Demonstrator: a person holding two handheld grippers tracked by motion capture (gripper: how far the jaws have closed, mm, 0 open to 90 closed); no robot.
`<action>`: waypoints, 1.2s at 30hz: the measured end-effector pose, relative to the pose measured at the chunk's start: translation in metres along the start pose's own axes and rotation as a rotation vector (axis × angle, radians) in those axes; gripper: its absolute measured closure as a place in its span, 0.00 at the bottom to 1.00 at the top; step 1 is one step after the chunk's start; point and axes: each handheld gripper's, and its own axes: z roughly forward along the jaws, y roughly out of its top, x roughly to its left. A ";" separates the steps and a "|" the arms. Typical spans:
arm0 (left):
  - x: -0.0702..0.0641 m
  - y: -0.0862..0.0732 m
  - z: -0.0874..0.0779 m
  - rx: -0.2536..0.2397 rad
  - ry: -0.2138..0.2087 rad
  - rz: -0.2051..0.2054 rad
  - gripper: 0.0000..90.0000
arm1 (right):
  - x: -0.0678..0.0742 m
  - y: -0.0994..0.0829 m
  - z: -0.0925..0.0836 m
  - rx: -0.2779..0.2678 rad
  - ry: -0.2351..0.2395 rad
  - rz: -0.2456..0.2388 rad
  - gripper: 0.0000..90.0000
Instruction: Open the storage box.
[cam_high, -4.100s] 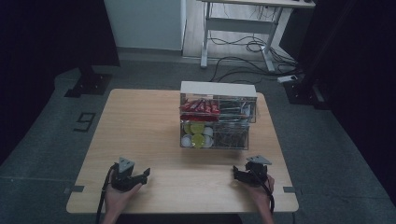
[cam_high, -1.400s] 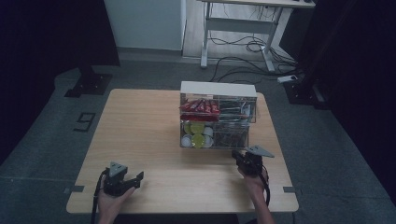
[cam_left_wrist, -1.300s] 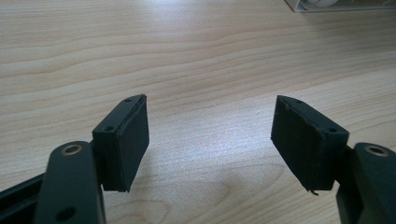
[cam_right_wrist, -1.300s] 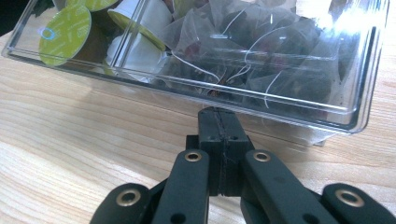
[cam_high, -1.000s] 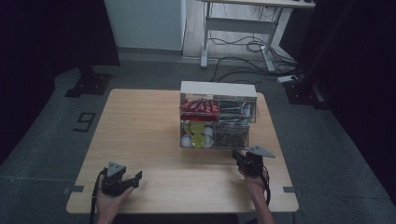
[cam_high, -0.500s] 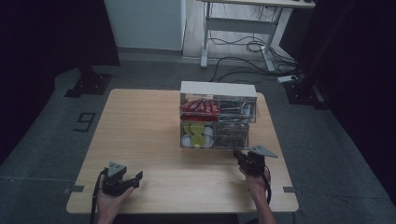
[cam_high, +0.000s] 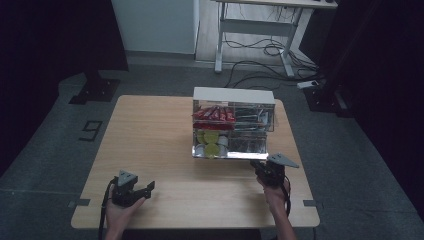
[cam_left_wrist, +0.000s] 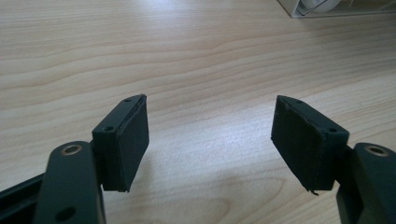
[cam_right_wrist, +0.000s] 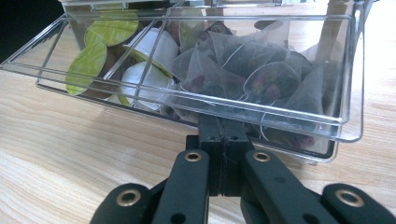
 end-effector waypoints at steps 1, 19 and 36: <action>0.000 0.001 0.001 0.000 -0.003 0.003 0.31 | 0.000 0.001 0.000 0.001 -0.001 -0.002 0.99; -0.002 0.007 0.005 -0.003 -0.010 0.013 0.31 | 0.003 0.026 -0.006 -0.057 0.005 0.019 0.99; 0.000 0.011 0.004 0.000 0.005 0.020 0.31 | -0.003 0.051 0.000 -0.114 0.018 0.039 0.99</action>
